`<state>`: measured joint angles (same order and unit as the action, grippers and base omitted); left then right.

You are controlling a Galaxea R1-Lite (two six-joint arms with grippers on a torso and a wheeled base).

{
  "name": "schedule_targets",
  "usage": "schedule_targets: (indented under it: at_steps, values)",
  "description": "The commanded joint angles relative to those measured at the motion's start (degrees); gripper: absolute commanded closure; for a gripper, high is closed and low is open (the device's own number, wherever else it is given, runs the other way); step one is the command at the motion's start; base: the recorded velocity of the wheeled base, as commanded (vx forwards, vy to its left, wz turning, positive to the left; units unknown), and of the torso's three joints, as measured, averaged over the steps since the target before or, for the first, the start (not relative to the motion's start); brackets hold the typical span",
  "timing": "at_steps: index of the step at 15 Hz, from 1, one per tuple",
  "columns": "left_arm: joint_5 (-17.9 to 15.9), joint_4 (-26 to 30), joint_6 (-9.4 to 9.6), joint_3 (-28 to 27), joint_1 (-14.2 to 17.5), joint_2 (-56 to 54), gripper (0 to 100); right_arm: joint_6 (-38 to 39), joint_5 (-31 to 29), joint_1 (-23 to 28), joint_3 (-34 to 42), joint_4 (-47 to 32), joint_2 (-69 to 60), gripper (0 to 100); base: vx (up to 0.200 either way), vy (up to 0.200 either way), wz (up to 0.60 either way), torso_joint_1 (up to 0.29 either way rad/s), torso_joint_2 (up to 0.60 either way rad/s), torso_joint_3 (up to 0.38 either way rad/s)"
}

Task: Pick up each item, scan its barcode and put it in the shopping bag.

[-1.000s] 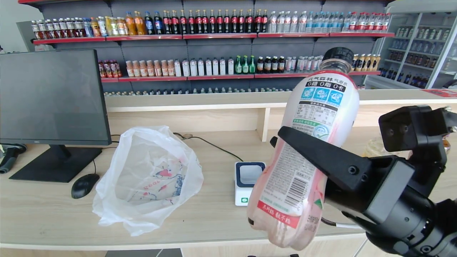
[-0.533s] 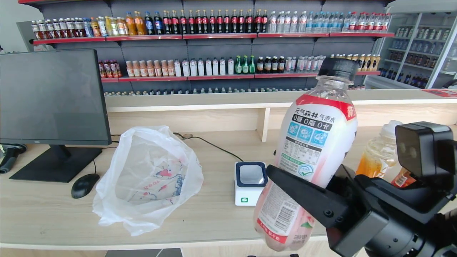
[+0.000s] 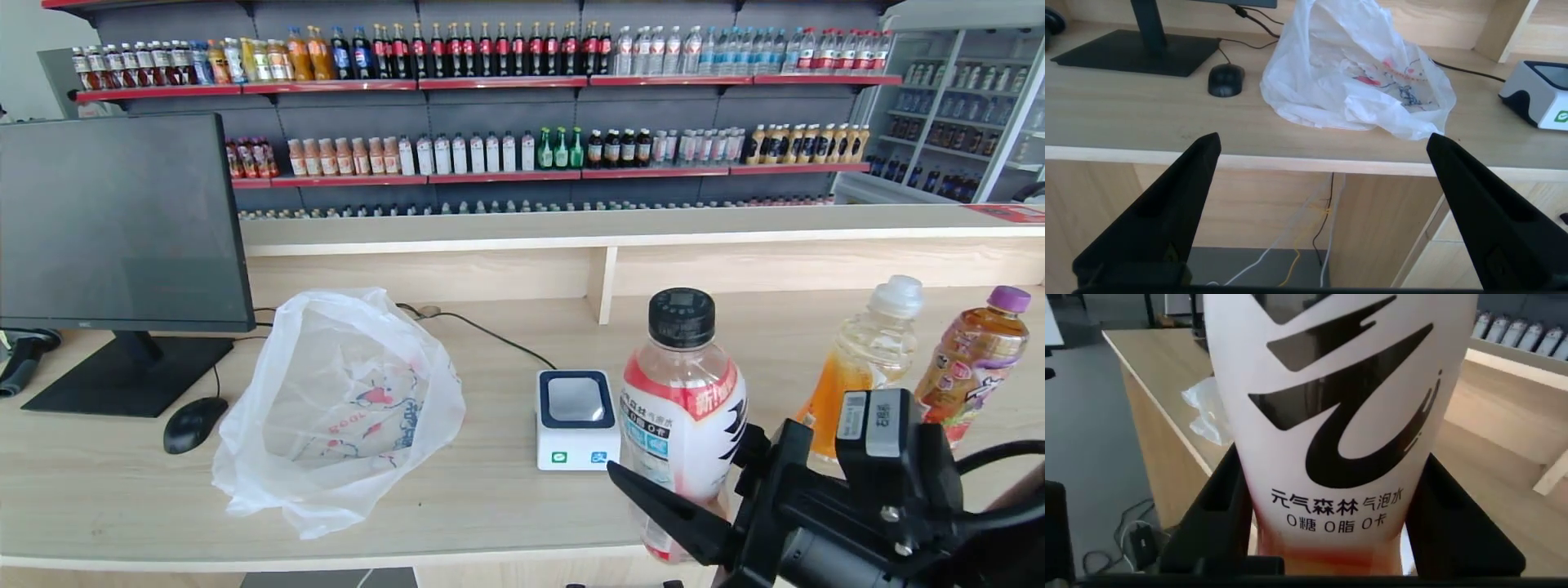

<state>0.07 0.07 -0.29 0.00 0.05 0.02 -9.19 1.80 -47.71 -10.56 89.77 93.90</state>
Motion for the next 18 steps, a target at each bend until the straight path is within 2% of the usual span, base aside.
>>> schedule_targets:
  at_steps: [1,3,6,10,12,14,16,17,18]
  values:
    - [0.01,0.01,-0.06,0.00,0.04,0.06,0,-4.96,-2.42,5.35,1.59,0.23,0.58,100,0.000,0.000,0.00,0.000,0.00,0.000]
    - [0.01,0.01,0.03,0.00,0.04,0.06,0,-10.32,-2.33,7.55,1.33,0.23,1.37,100,0.000,0.000,0.00,0.000,0.00,0.000]
    - [0.01,0.01,-0.06,0.00,0.04,0.06,0,-16.21,-2.33,7.72,0.45,0.23,4.09,100,0.000,0.000,0.00,0.000,0.00,0.000]
    - [0.01,0.01,-0.06,0.00,-0.05,0.06,0,-18.41,-1.63,10.10,-2.63,0.23,6.55,100,0.000,0.000,0.00,0.000,0.00,0.000]
    - [0.01,0.01,-0.06,0.00,0.04,0.06,0,-18.58,1.89,11.59,-3.51,0.23,7.26,100,0.000,0.000,0.00,0.000,0.00,0.000]
    - [0.01,0.01,-0.06,0.00,0.04,0.06,0,-17.97,2.68,11.50,-4.12,0.23,7.35,100,0.000,0.000,0.00,0.000,0.00,0.000]
    - [0.01,0.01,-0.06,0.00,0.04,0.06,0,-11.37,2.24,12.12,-6.67,0.23,5.76,100,0.000,0.000,0.00,0.000,0.00,0.000]
    - [0.01,0.01,-0.06,0.00,0.04,0.06,0,-8.74,1.36,12.29,-7.37,0.23,5.32,100,0.000,0.000,0.00,0.000,0.00,0.000]
    - [0.01,0.01,-0.06,0.00,-0.05,0.06,0,-3.29,-2.86,12.47,-9.04,0.23,4.80,100,0.000,0.000,0.00,0.000,0.00,0.000]
